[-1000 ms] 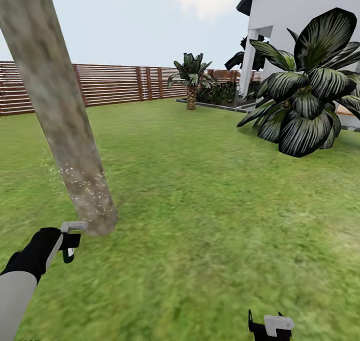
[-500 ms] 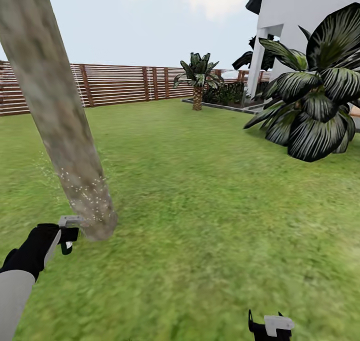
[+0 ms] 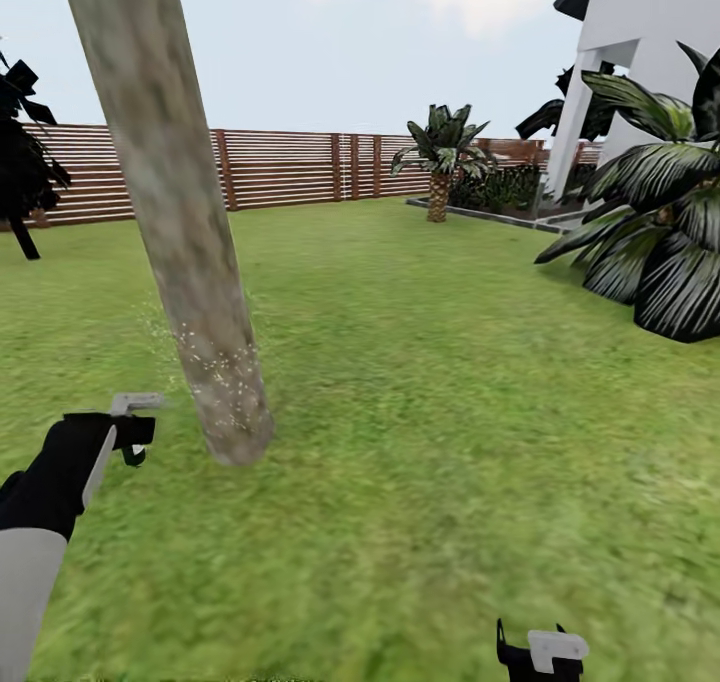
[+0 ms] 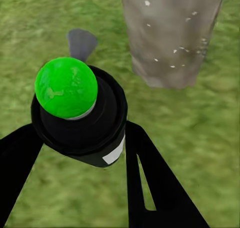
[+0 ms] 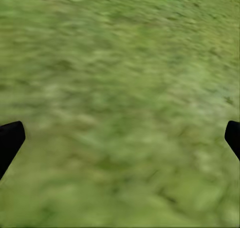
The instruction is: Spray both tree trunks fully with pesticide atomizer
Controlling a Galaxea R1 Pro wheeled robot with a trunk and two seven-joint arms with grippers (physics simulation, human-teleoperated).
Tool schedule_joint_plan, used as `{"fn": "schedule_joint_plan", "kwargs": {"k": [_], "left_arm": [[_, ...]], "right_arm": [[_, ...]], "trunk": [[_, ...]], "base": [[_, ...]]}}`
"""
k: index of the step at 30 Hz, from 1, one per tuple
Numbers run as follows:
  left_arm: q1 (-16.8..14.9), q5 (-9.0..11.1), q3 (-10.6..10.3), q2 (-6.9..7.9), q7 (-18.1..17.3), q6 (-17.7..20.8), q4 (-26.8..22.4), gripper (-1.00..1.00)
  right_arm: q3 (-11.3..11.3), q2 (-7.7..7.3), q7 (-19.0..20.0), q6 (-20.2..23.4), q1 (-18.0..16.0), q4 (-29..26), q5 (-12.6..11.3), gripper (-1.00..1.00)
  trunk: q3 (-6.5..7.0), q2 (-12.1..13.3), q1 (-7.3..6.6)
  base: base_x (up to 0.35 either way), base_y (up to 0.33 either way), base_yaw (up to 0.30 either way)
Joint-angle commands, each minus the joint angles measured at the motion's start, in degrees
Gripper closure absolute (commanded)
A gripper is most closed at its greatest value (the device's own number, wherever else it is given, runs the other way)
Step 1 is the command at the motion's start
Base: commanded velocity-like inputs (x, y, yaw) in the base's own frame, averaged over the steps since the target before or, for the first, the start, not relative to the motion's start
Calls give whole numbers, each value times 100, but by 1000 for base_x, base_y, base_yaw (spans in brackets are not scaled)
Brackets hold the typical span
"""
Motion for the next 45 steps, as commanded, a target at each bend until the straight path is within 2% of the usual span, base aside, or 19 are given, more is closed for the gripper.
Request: {"fn": "schedule_joint_plan", "kwargs": {"k": [1,5,14,15,16,18,24,27,29,30,34,37,39,42,45], "left_arm": [[-9,-5,0,-1,8,1,-33,100],[36,6,-47,-29,-1,2,-520,100],[53,32,-81,-76,-58,2,-477,100],[56,30,-174,-80,-79,2,-464,100],[58,38,-386,-75,-133,8,-459,100],[58,46,-522,-75,-162,10,-461,100],[73,65,-572,-57,-232,11,-457,100],[69,25,-596,-1,-1084,3,-397,100],[55,-43,-597,119,-1365,4,-213,100],[51,-161,-597,207,-1441,46,-130,100],[72,-261,-600,254,-1468,127,-82,100],[195,-482,-579,324,-1469,143,-23,100],[224,-518,-538,366,-1462,218,-8,100],[233,-528,-501,550,-1448,323,-1,100],[234,-532,-485,650,-1427,335,0,100]], "right_arm": [[1,0,0,0,0,0,0,-100],[1,0,0,0,0,0,0,-100],[1,0,0,0,0,0,0,-100],[1,0,0,0,0,0,0,-100],[1,0,0,0,0,0,0,-100],[1,0,0,0,0,0,0,-100],[1,0,0,0,0,0,0,-100],[1,0,0,0,0,0,0,-100],[1,0,0,0,0,0,0,-100],[1,0,0,0,0,0,0,-100],[1,0,0,0,0,0,0,-100],[1,0,0,0,0,0,0,-100],[1,0,0,0,0,0,0,-100],[1,0,0,0,0,0,0,-100],[1,0,0,0,0,0,0,-100]], "trunk": [[0,0,0],[0,0,0],[0,0,0],[0,0,0],[0,0,0],[0,0,0],[0,0,0],[0,0,0],[0,0,0],[0,0,0],[0,0,0],[0,0,0],[0,0,0],[0,0,0],[0,0,0]], "base": [[0,0,208],[0,0,36],[-80,0,0],[312,0,0],[331,0,0],[335,0,0],[77,0,0],[1,0,-79],[0,0,-238],[0,0,-285],[0,0,-195],[0,0,-17],[0,0,-3],[0,0,0],[14,12,0]]}}
